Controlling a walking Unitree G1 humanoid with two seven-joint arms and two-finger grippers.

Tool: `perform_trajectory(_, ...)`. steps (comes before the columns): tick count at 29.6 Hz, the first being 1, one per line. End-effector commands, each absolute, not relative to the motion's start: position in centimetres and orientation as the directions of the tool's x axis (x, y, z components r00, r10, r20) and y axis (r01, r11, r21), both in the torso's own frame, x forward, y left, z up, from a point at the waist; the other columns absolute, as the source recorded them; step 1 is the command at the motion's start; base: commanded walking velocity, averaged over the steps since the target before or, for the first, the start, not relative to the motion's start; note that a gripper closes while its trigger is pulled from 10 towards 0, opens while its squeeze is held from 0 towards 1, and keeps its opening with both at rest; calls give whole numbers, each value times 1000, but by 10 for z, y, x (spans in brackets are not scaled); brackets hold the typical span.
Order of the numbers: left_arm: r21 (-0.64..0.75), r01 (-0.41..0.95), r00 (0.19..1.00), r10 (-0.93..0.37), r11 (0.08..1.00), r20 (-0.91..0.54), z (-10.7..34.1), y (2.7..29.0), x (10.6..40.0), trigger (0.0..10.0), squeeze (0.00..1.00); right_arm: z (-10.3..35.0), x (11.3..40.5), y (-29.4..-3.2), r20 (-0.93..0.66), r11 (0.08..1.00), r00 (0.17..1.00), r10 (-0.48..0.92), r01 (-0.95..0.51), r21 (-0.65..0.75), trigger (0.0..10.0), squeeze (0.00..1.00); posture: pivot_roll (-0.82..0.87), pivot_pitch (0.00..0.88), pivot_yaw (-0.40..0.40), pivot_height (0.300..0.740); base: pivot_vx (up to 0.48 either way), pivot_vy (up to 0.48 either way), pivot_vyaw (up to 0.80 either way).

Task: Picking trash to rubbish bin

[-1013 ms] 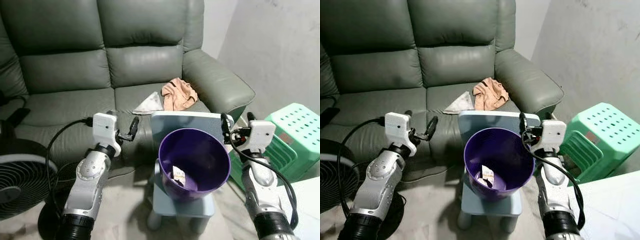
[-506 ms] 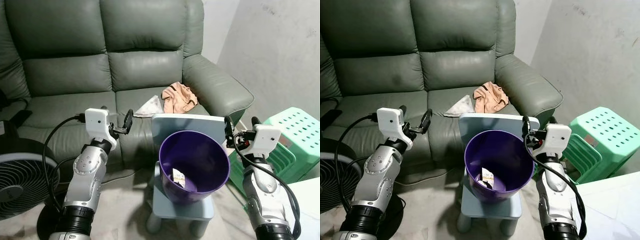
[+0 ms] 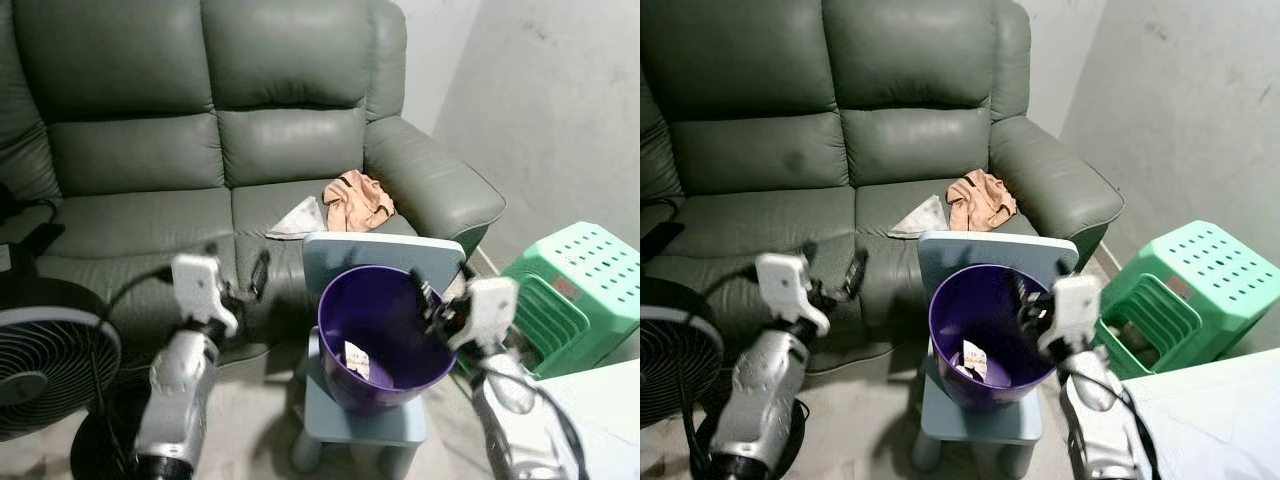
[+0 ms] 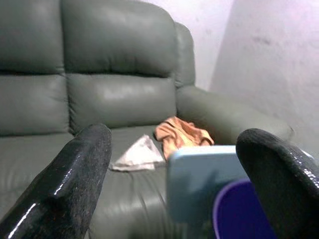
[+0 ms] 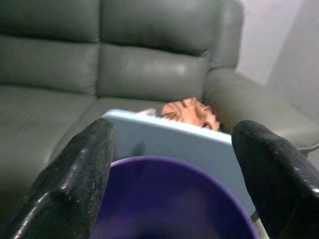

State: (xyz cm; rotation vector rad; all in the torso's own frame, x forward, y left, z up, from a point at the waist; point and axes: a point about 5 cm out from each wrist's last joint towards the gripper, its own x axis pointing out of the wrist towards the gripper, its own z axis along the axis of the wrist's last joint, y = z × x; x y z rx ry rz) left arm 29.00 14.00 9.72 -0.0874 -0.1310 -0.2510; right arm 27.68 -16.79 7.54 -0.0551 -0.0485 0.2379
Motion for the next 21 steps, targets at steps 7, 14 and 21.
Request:
perform_trajectory(7,-47,310,948,-306,949,83,68,134,269,10000,0,42,259,-174,-96,948,951,294,-303,-101,10000,0,-24,0,-81,740,0,0,0)
perform_trajectory(14,11,377,926,-377,926,-19,40,133,252,10000,0,15,243,-182,-207,939,932,296,-324,-116,10000,0,-24,0,-81,740,0,0,0)
perform_trajectory(21,47,431,899,-425,901,-100,19,132,242,10000,0,-6,232,-194,-307,941,914,266,-315,-123,10000,0,-30,10,-82,740,0,0,0)
